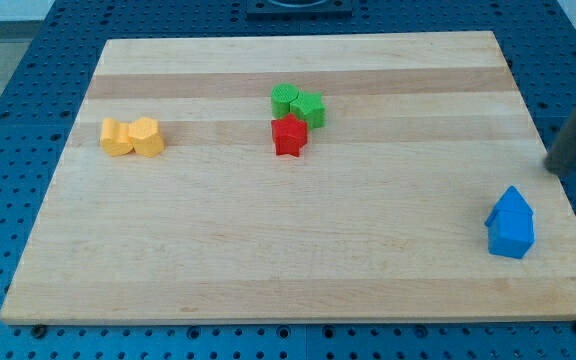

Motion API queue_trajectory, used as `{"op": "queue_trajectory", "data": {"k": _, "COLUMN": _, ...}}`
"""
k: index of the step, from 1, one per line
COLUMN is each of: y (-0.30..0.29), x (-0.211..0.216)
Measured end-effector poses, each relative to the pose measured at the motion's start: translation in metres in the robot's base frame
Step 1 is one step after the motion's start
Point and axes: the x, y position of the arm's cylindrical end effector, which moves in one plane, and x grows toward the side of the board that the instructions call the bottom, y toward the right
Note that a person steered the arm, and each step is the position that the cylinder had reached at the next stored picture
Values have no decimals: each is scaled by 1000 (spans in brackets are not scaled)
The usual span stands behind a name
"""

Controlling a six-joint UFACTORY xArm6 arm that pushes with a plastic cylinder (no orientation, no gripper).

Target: Separate blue cube and the blue triangle

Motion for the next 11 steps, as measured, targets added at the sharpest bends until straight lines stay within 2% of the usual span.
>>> {"op": "queue_trajectory", "data": {"k": 1, "y": 31, "x": 16}}
{"op": "queue_trajectory", "data": {"k": 2, "y": 31, "x": 33}}
{"op": "queue_trajectory", "data": {"k": 3, "y": 8, "x": 100}}
{"op": "queue_trajectory", "data": {"k": 4, "y": -53, "x": 114}}
{"op": "queue_trajectory", "data": {"k": 5, "y": -122, "x": 116}}
{"op": "queue_trajectory", "data": {"k": 6, "y": -149, "x": 109}}
{"op": "queue_trajectory", "data": {"k": 8, "y": -89, "x": 108}}
{"op": "queue_trajectory", "data": {"k": 10, "y": -31, "x": 70}}
{"op": "queue_trajectory", "data": {"k": 11, "y": -105, "x": 67}}
